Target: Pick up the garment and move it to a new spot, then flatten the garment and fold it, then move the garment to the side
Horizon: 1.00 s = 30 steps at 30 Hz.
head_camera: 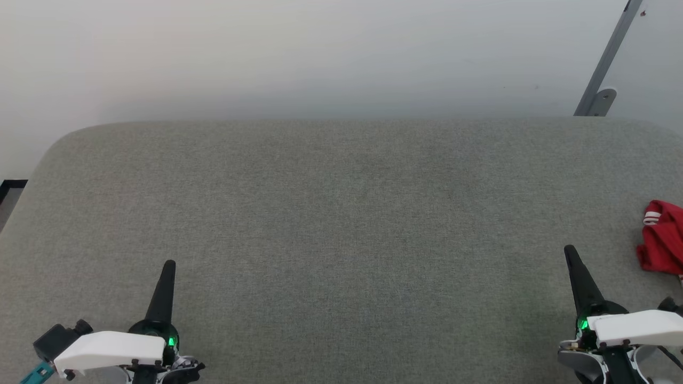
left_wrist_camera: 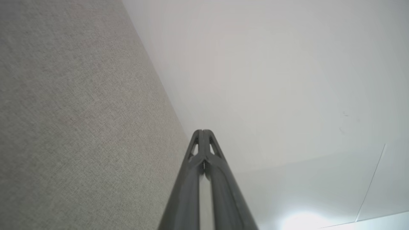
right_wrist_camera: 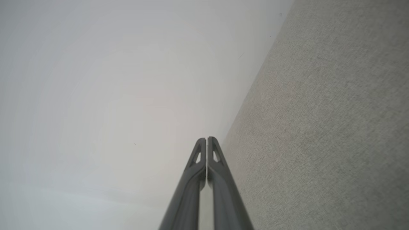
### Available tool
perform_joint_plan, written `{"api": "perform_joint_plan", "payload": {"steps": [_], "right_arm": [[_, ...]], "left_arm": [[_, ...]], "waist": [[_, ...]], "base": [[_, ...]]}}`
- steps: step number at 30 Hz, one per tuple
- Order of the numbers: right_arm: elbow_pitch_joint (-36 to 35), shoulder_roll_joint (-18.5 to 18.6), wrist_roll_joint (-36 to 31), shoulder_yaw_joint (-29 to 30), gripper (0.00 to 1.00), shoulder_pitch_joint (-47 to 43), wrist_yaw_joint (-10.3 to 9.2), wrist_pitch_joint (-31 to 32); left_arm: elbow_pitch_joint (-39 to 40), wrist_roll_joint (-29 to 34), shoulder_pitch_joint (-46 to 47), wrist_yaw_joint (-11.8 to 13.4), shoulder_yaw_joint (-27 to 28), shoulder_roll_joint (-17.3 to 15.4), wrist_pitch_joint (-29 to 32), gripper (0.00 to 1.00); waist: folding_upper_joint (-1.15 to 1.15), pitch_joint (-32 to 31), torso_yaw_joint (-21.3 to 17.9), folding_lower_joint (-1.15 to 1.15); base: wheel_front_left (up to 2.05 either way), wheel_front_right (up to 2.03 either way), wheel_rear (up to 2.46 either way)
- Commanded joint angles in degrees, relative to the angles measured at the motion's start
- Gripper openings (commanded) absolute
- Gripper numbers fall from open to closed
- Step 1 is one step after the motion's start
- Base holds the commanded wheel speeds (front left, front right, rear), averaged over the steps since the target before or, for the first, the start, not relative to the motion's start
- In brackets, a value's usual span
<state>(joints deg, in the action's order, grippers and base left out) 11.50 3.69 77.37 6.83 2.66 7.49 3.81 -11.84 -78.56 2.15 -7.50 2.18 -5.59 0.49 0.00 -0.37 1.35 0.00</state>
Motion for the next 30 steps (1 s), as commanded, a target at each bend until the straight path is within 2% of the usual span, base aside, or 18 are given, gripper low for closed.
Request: {"api": "perform_joint_plan", "payload": {"steps": [1,30], "right_arm": [[-0.09,-0.08,1.2,-0.1,0.0,0.95,0.0,0.31],[2.12,-0.76,12.31,-0.26,0.0,3.27,0.0,2.42]], "left_arm": [[0.14,-1.17,1.38,0.02,0.4,-0.01,0.32,0.0],[-1.75,-12.55,3.83,0.02,2.35,1.18,3.98,0.0]], "waist": [[0.0,0.02,-0.04,0.0],[0.0,0.42,-1.03,0.0]], "base": [[0.0,0.0,0.0],[0.0,0.0,0.0]]}}
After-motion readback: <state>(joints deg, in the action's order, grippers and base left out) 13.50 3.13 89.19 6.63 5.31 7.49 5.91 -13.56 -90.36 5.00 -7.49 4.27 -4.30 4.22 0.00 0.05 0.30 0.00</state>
